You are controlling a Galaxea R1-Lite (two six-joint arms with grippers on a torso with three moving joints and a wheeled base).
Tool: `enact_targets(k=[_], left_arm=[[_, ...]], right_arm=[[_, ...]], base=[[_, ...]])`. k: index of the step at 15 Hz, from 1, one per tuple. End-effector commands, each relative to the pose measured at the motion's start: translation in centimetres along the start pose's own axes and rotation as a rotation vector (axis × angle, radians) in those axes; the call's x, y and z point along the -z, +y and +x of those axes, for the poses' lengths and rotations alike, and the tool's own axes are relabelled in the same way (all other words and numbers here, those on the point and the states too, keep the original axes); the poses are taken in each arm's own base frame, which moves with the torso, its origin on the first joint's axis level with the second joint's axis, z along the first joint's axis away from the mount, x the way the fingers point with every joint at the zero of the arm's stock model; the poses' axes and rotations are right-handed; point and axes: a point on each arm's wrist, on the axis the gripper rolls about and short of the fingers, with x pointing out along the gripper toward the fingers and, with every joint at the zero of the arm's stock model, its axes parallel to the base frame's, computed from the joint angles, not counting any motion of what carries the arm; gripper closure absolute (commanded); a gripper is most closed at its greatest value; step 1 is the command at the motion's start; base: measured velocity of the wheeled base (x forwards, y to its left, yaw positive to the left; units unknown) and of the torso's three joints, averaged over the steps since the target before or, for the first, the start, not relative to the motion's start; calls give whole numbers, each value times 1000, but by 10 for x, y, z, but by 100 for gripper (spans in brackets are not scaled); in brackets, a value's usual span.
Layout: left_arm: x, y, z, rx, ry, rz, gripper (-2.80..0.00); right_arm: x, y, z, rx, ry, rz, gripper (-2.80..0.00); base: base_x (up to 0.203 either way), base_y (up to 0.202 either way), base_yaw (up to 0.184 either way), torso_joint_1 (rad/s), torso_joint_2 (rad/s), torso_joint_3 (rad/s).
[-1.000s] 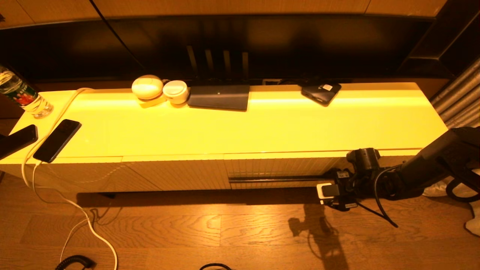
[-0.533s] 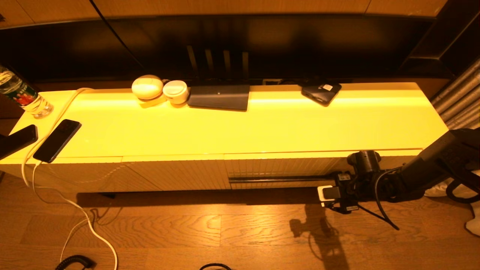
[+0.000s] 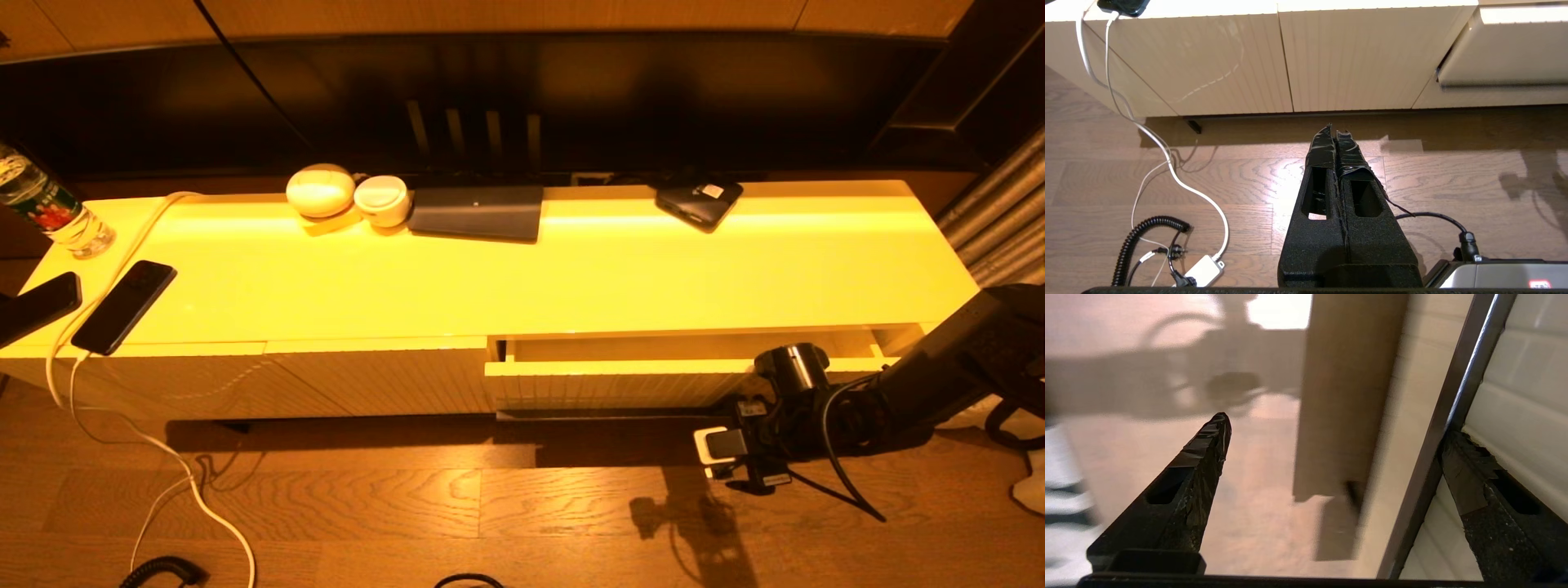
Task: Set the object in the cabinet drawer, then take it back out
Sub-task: Open the drawer
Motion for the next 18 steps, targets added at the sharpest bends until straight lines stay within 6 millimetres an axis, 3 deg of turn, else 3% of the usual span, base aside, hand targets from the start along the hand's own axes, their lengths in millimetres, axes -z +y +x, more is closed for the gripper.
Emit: enact_targets(k=[1,7,11,14,18], left_arm=[[1,0,0,0,2,0,0],[0,0,0,-1,1,0,0],[0,0,0,-1,1,0,0],[0,0,0,-1,1,0,0],[0,0,0,-1,1,0,0]], right_arm=[[-3,7,-1,-17,-8,-14,-280],[-7,42,-16,-144,-21,-7,-280],[-10,44,-34,-127,-26,-9,-280],[-15,33,-75,-42,-37,-21,-280],[-21,43,-158,12,-32,-14,-280]], base=[[0,0,0,0,0,0],[0,0,0,0,0,0],[0,0,0,0,0,0],[0,0,0,0,0,0],[0,0,0,0,0,0]])
